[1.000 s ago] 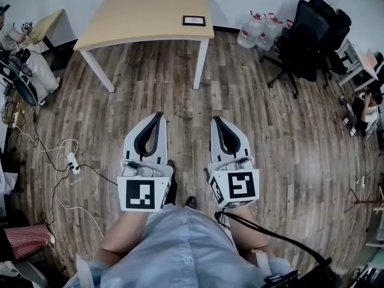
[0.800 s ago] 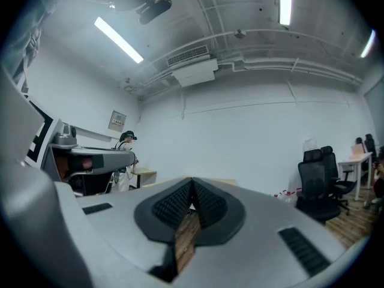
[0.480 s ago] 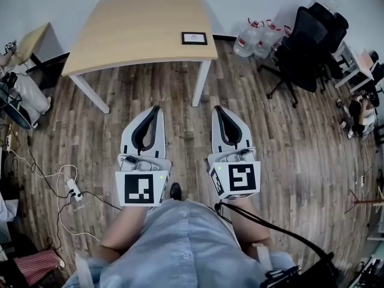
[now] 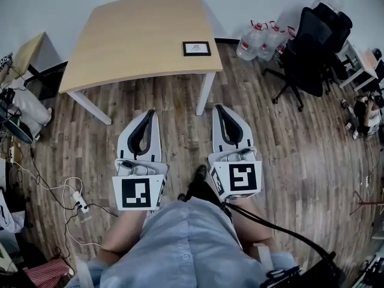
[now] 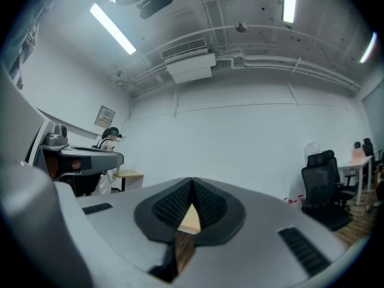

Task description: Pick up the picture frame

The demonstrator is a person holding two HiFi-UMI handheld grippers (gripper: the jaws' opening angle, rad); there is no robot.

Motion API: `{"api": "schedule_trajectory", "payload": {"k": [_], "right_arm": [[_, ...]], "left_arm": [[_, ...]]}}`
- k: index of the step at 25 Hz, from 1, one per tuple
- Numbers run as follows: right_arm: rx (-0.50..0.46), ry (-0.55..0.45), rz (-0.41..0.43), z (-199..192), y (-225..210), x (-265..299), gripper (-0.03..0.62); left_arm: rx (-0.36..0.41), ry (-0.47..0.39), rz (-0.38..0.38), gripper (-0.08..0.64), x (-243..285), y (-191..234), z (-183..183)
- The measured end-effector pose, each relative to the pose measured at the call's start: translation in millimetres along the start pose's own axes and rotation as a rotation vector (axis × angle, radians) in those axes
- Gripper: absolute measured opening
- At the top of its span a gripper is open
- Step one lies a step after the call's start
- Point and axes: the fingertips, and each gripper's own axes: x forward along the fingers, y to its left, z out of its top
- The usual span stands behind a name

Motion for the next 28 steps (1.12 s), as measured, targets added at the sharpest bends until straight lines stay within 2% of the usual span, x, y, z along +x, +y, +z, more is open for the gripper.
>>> {"api": "schedule_trajectory", "payload": {"k": [5,8,11,19,22,28], "right_arm": [[0.038,0.031,-0.007,-22.6,-28.1,43.1,0.002],[0.049,0.051,-0.001,-34.7,-47.7,76.8,0.002],[0.061,0.069,0.018,-42.2,-68.2,117.5,0.002],[0.054,0.044,0.100,-32.3,-111.2,226.5,0.002],[0.059,0.033,0.115,-28.1,-114.1,252.0,0.002],[0.049,0.022,0.146,-24.8,-117.6,292.2,0.002]], "left_arm": [[-0.025,0.048,0.010,0.002,47.0,6.7,-20.4],[0.048,0.052,0.004,0.000,83.8,17.2,-31.2],[0.055,0.065,0.022,0.002,125.0,29.4,-38.5],[0.055,0.055,0.083,0.002,221.9,48.2,-29.7],[0.098,0.039,0.098,0.002,237.7,61.8,-25.0],[0.010,0.050,0.155,0.002,263.6,79.5,-25.5]]}}
